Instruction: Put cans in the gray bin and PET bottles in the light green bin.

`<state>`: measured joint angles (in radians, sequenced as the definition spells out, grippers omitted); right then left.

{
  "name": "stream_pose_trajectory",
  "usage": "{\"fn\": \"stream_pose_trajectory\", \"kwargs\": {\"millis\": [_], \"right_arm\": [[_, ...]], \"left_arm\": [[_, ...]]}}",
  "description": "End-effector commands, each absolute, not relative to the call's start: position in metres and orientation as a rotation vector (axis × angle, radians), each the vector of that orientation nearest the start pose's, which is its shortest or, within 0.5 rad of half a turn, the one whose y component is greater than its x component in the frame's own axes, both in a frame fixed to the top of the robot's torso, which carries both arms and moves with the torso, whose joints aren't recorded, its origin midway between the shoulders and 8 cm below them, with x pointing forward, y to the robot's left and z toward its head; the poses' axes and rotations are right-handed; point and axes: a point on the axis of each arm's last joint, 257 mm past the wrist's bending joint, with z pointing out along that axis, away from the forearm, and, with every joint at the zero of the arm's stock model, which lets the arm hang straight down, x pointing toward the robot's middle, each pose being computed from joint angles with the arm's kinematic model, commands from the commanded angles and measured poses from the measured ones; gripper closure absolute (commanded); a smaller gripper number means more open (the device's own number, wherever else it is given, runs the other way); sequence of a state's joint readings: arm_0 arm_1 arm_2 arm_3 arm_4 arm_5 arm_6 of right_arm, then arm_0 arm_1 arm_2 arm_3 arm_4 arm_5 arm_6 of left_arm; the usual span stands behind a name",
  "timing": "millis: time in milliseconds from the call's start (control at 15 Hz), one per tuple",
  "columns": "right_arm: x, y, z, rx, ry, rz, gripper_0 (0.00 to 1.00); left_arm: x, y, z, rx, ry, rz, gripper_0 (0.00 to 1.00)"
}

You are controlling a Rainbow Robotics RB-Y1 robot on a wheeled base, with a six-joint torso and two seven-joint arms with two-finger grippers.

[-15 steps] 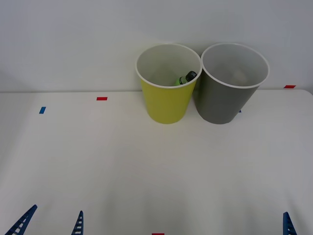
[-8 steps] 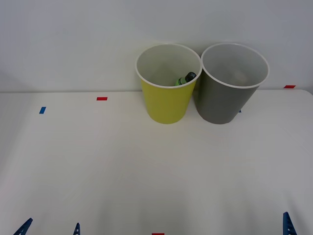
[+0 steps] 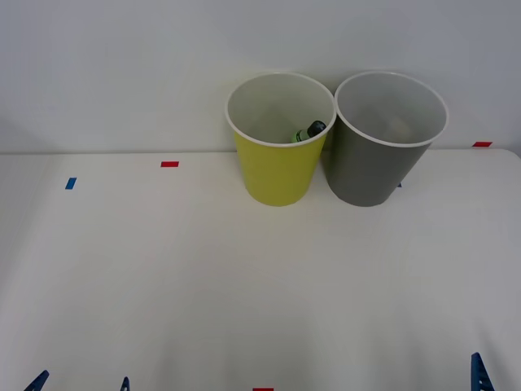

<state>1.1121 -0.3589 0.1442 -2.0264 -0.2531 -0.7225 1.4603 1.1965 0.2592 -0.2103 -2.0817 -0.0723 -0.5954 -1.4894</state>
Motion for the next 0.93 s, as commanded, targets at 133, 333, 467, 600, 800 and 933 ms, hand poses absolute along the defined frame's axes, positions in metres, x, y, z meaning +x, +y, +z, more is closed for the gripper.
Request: {"fn": "stream_pose_trajectory", "kwargs": {"millis": [133,333,467,600,800,933], "right_arm": [[0.2043,-0.3181,-0.2250,0.127,1.502,0.003,0.00],[0.2043,-0.3181,-0.2250,0.127,1.502,0.003,0.00],[0.2043,-0.3181,-0.2250,0.127,1.502,0.003,0.00],[0.2043,-0.3181,-0.2250,0.127,1.502,0.003,0.00],[0.2043,-0.3181,-0.2250,0.127,1.502,0.003,0.00],[0.2043,-0.3181,-0.2250,0.127,1.502,0.003,0.00]], "left_arm": [[0.1923,0.2514,-0.2561,0.100,1.653,0.054,0.00],[0.1923,0.2514,-0.2561,0.100,1.653,0.054,0.00],[0.1923,0.2514,-0.2561,0.100,1.653,0.054,0.00],[0.1923,0.2514,-0.2561,0.100,1.653,0.054,0.00],[0.1923,0.2514,-0.2561,0.100,1.653,0.054,0.00],[0.1923,0.2514,-0.2561,0.100,1.653,0.054,0.00]]}}
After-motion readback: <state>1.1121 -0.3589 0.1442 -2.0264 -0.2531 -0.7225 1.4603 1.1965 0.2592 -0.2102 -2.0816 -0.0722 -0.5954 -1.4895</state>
